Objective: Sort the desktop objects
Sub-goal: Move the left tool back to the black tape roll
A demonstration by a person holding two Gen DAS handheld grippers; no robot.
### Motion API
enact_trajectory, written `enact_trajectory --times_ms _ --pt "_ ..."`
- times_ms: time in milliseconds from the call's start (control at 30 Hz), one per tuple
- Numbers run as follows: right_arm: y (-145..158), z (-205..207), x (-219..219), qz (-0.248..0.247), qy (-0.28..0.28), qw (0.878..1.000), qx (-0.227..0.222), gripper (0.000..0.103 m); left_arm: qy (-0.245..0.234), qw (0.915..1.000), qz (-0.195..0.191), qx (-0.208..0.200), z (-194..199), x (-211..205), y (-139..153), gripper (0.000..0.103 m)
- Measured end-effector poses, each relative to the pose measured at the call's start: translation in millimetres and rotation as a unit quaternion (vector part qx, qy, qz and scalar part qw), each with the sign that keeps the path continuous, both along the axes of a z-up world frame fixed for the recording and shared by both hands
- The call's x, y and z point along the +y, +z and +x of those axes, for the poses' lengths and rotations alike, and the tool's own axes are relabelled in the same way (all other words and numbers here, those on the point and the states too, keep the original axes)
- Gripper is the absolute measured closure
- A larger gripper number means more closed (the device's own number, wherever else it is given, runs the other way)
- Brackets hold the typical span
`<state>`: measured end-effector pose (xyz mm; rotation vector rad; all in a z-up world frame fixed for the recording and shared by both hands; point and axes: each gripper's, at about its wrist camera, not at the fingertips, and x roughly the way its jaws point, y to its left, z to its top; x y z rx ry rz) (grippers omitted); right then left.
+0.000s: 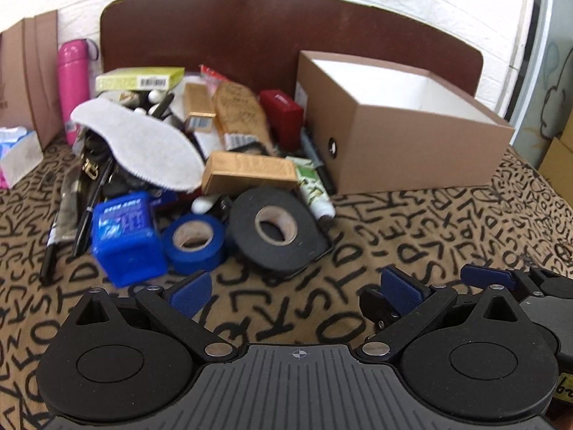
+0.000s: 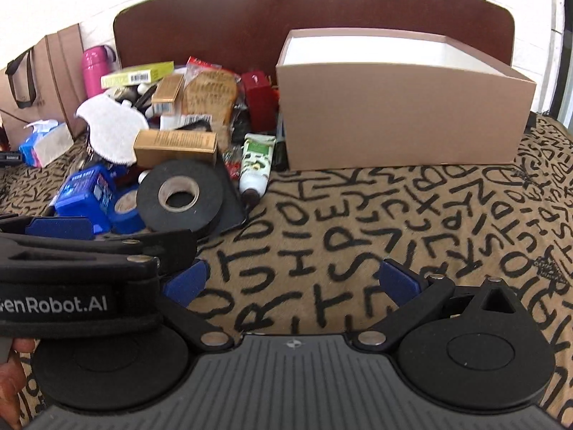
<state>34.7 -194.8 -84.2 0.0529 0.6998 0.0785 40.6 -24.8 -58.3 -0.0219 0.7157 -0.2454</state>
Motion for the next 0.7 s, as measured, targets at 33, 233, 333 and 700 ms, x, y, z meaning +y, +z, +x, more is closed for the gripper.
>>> enact_trajectory --times_ms 33,233,333,700 --pt "-1 0 1 -0.003 0.001 1.000 0.001 0.000 0.001 1.0000 0.000 0.002 0 1 -1 0.000" --pt "-1 0 5 0.000 0.016 1.000 -0.011 0.000 0.001 0.9999 -0.017 0.001 3 15 -1 0.000" --pt "0 3 5 0.009 0.028 0.999 -0.025 0.001 0.001 0.9995 -0.031 0.004 10 24 1 0.000" --pt "-8 22 23 0.030 0.109 0.993 -0.038 0.009 -0.005 0.9983 -0.054 0.021 42 37 -4 0.014"
